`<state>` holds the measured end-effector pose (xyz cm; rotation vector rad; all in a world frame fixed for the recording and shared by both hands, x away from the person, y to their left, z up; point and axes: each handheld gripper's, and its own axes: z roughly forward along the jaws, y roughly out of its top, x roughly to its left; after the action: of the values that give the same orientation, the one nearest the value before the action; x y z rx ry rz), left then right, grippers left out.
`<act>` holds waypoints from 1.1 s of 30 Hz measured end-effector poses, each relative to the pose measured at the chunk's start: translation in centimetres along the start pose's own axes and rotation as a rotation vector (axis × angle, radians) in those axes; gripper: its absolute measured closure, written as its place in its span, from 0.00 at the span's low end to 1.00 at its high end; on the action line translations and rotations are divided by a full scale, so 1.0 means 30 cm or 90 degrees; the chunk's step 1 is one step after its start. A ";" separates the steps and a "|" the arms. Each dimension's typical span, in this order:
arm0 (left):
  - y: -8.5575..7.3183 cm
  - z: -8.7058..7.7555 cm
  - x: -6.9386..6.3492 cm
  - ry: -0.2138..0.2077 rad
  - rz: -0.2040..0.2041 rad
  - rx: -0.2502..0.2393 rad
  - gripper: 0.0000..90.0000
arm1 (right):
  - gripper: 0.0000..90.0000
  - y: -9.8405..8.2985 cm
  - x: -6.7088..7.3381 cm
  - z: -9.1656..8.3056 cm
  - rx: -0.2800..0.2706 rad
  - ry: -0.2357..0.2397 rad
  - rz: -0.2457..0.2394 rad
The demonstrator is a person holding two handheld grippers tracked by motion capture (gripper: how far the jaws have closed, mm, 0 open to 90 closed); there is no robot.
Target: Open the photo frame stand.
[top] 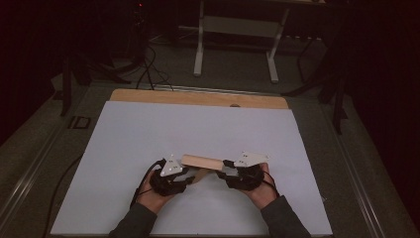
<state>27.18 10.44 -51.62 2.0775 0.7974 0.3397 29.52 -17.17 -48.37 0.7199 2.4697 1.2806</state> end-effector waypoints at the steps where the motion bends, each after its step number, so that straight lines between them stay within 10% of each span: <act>1: -0.001 -0.006 0.003 0.002 0.000 -0.002 0.67 | 0.58 -0.003 -0.002 -0.001 0.003 0.004 0.000; 33: -0.028 -0.078 0.060 0.043 -0.040 -0.041 0.70 | 0.65 -0.039 -0.047 -0.024 0.021 0.035 0.011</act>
<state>27.03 13.44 -50.99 1.9849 0.8790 0.3978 30.03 -18.99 -48.91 0.7237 2.5400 1.2852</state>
